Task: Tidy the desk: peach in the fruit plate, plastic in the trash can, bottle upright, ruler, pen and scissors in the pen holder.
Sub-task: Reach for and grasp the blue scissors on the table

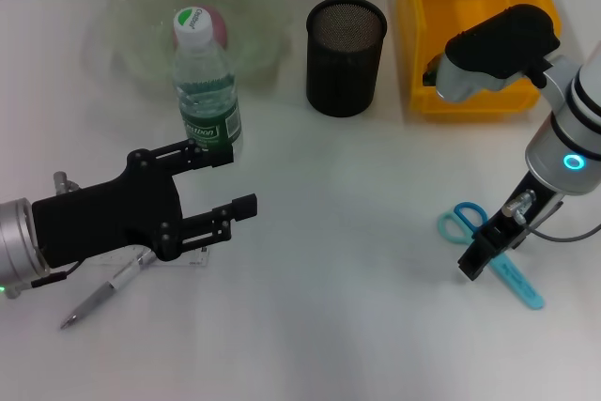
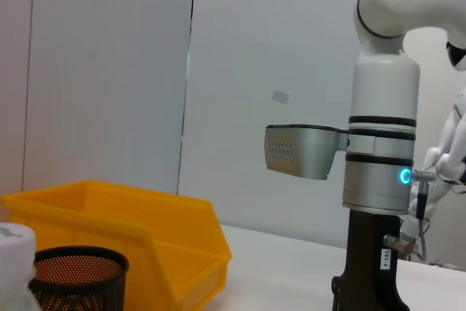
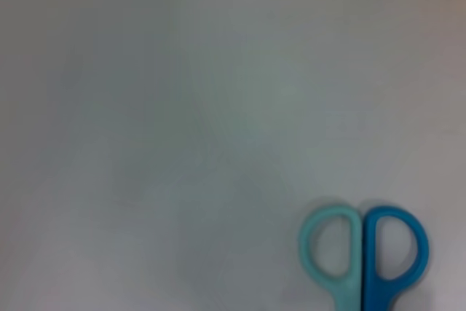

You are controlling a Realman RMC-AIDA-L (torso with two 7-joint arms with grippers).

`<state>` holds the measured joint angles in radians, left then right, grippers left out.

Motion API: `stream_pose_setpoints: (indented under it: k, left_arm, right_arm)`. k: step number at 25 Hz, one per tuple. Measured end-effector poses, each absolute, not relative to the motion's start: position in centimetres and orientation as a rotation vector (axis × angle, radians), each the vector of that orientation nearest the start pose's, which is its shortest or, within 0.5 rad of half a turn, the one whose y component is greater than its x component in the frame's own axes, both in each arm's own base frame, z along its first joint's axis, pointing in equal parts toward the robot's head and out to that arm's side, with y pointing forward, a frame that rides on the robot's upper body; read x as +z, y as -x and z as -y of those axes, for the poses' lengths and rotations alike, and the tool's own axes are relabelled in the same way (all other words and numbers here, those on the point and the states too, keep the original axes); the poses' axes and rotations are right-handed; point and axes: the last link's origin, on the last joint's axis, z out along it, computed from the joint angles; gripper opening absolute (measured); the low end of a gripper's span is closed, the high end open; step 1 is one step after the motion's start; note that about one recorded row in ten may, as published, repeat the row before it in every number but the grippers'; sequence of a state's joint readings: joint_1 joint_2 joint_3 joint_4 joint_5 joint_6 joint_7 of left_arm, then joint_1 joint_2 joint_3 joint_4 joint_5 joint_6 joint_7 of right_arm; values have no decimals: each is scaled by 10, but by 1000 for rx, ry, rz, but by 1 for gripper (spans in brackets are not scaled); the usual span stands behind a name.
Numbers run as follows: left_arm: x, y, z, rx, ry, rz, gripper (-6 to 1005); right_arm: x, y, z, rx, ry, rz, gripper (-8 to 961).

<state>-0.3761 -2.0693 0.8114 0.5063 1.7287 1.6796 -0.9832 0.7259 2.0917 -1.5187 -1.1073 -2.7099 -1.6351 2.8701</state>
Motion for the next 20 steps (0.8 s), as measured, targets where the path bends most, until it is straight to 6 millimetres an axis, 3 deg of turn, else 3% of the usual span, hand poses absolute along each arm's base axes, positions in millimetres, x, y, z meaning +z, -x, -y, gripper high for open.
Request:
stream_pose_setpoints:
  k: [20]
  left_arm:
    - [-13, 279, -272, -971, 2657, 337, 684]
  right_arm:
    - [-36, -198, -341, -885, 2400, -1257, 730]
